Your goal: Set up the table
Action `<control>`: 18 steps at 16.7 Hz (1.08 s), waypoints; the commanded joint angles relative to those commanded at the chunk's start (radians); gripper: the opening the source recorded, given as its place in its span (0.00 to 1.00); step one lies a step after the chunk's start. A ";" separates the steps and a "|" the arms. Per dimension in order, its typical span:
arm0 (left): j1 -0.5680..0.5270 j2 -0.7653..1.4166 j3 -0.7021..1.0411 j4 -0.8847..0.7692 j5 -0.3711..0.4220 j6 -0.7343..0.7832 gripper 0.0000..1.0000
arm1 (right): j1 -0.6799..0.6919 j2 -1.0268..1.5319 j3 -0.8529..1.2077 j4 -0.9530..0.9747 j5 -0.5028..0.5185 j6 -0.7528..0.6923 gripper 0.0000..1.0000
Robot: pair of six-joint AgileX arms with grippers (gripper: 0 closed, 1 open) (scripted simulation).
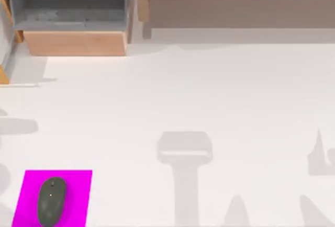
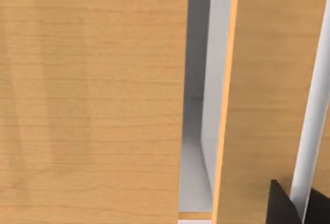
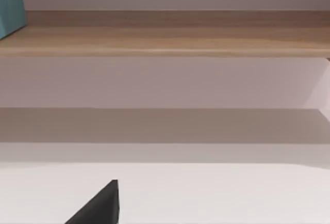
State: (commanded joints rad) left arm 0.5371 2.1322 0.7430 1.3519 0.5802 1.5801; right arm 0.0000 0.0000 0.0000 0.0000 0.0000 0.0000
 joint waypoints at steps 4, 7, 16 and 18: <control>-0.040 0.052 0.117 -0.060 -0.040 0.000 0.00 | 0.000 0.000 0.000 0.000 0.000 0.000 1.00; -0.073 0.090 0.208 -0.110 -0.075 -0.003 0.00 | 0.000 0.000 0.000 0.000 0.000 0.000 1.00; -0.100 0.138 0.291 -0.166 -0.094 -0.008 0.00 | 0.000 0.000 0.000 0.000 0.000 0.000 1.00; -0.114 0.164 0.364 -0.195 -0.109 -0.006 0.00 | 0.000 0.000 0.000 0.000 0.000 0.000 1.00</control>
State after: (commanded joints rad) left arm 0.4235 2.2960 1.1070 1.1569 0.4710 1.5737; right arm 0.0000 0.0000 0.0000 0.0000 0.0000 0.0000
